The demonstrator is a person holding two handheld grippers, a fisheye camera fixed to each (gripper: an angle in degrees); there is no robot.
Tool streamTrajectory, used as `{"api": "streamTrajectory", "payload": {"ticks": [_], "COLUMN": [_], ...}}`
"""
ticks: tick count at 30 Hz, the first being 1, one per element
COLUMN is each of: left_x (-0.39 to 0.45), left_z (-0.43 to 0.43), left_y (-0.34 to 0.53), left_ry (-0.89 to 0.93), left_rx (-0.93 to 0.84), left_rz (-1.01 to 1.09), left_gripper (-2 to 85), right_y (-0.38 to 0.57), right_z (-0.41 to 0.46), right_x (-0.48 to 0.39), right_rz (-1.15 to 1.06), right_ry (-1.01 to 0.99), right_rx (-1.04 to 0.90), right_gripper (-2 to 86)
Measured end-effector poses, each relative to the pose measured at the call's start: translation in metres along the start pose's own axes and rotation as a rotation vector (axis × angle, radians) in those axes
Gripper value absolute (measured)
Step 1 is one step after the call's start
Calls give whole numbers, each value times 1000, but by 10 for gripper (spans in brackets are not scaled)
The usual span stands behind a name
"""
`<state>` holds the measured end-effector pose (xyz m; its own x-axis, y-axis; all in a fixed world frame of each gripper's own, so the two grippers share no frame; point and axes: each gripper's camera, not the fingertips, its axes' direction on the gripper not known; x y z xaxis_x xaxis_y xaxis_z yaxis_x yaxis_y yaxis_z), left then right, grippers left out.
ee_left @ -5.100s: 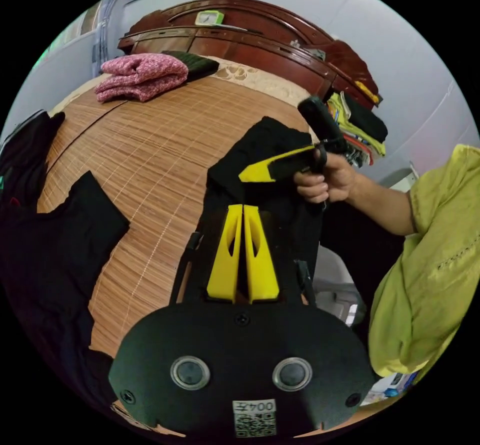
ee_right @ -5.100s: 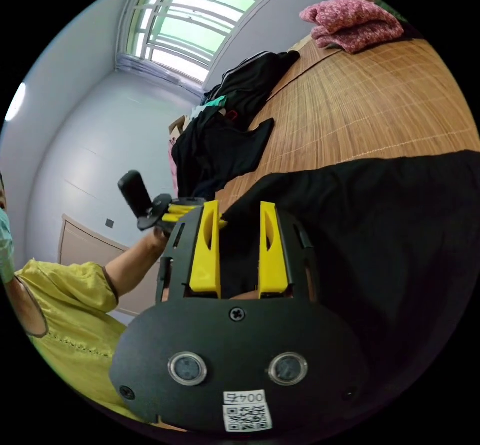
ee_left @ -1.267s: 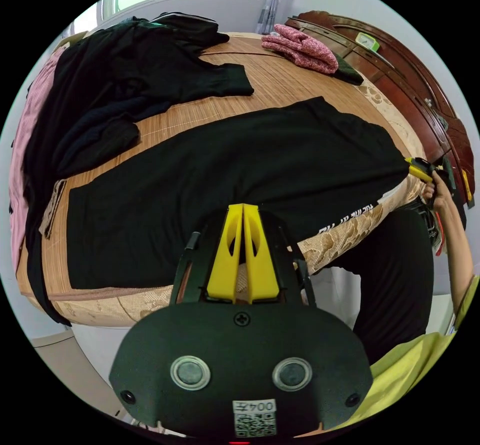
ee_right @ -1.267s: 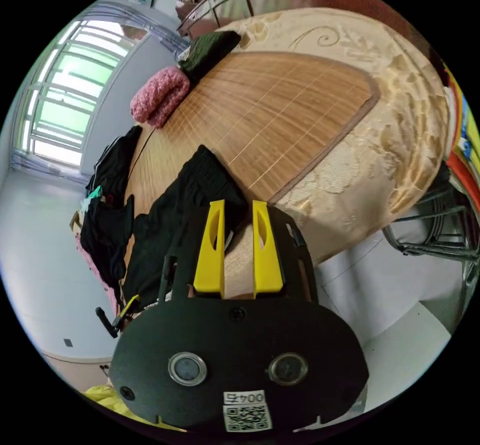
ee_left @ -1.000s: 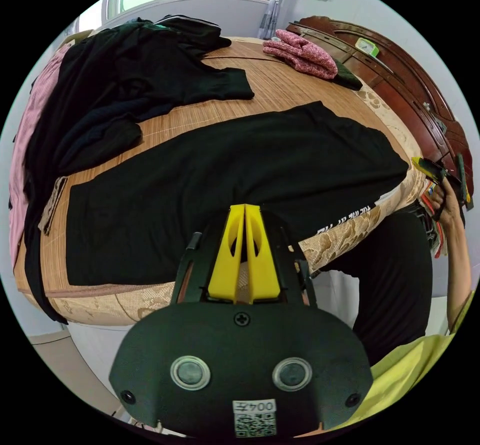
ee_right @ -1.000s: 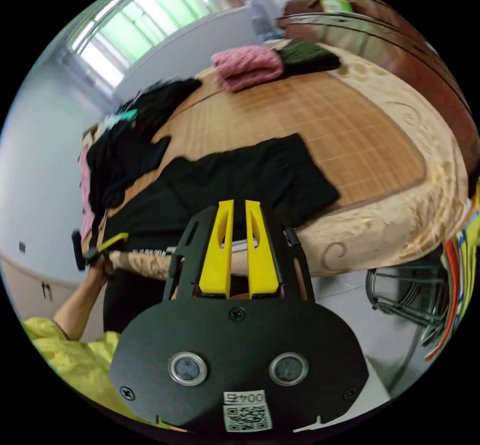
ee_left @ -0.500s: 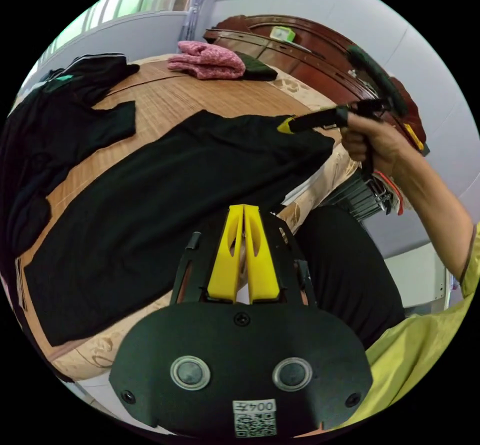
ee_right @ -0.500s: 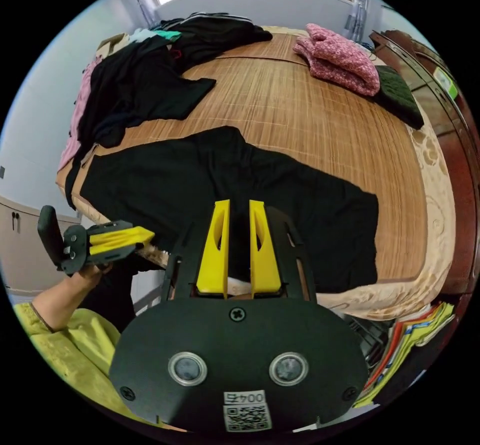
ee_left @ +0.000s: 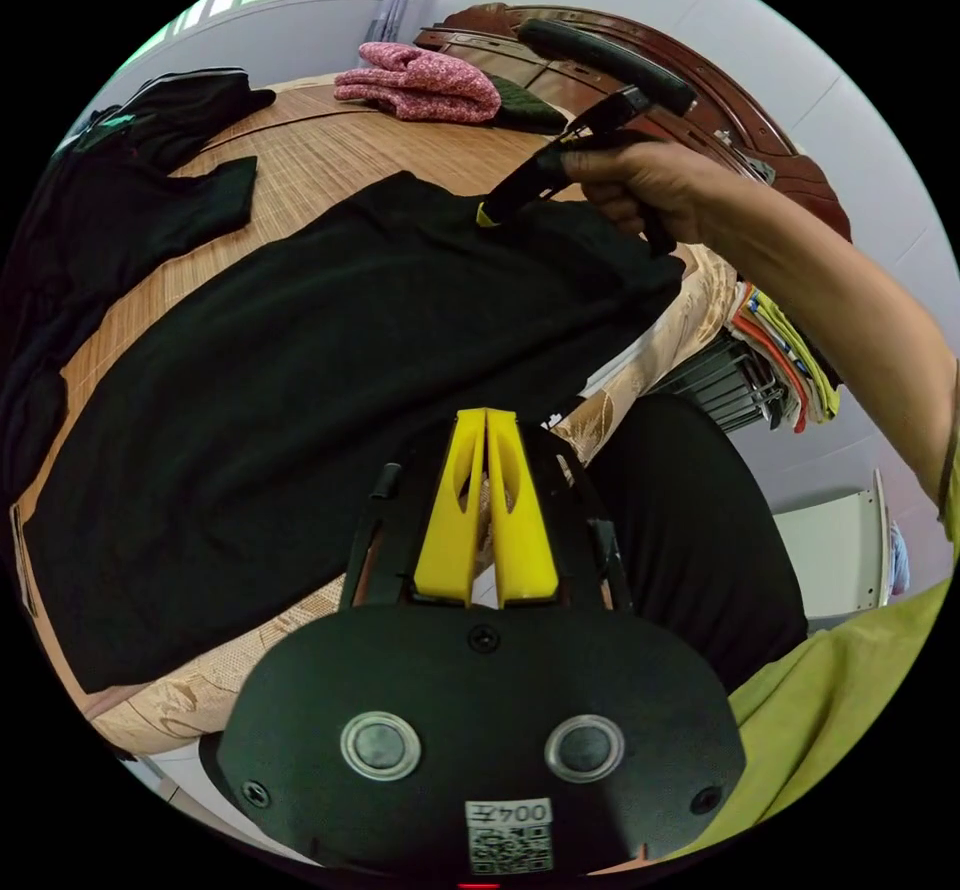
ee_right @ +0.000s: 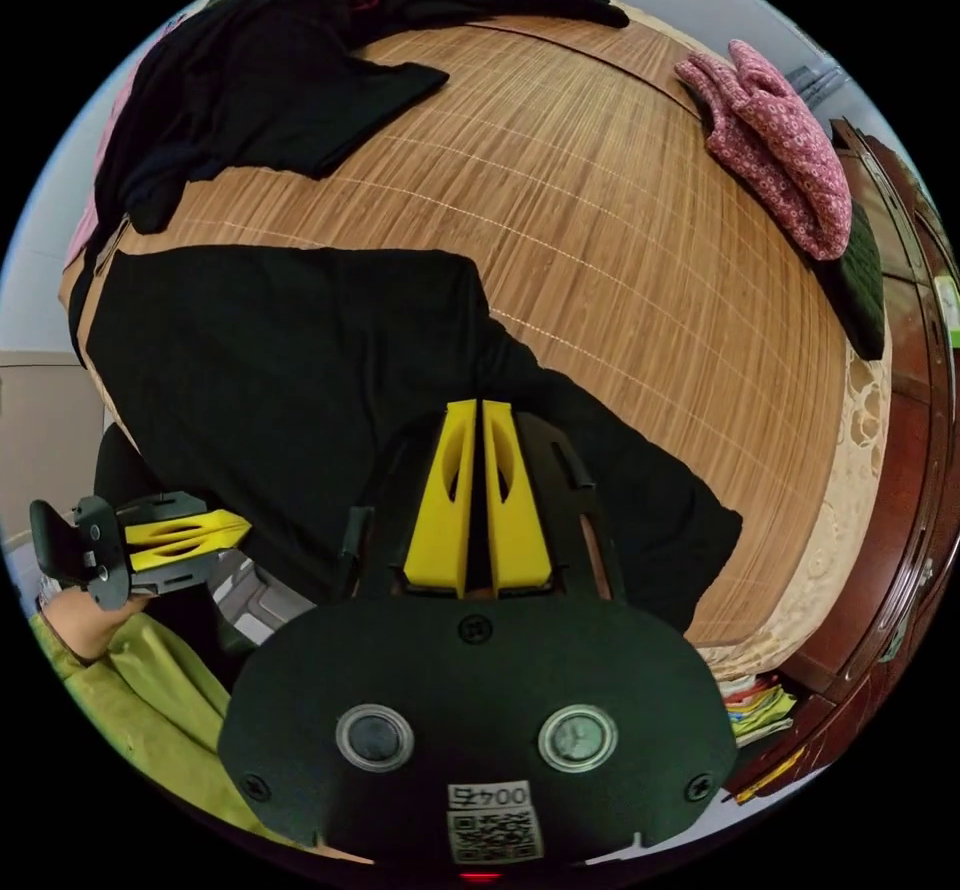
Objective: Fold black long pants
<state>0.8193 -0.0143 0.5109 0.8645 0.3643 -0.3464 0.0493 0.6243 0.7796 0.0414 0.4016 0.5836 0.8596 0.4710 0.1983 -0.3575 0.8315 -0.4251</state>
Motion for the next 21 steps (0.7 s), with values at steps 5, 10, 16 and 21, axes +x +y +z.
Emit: {"api": "streamTrajectory", "payload": {"ticks": [5, 10, 16, 21], "left_x": [5, 11, 12, 11], "left_z": [0, 1, 3, 5], "left_y": [-21, -46, -72, -94], "left_ry": [-10, -30, -32, -24], "left_rx": [4, 5, 16, 9], "left_rz": [15, 32, 24, 4], "left_gripper": [1, 0, 0, 0], "right_y": [-22, -35, 13, 78], "right_z": [-9, 18, -20, -27], "right_x": [0, 3, 20, 1], "right_rz": [26, 73, 179, 157], "right_ry": [-2, -72, -218, -286], "right_rx": [66, -60, 220, 322], "right_gripper": [4, 44, 98, 112]}}
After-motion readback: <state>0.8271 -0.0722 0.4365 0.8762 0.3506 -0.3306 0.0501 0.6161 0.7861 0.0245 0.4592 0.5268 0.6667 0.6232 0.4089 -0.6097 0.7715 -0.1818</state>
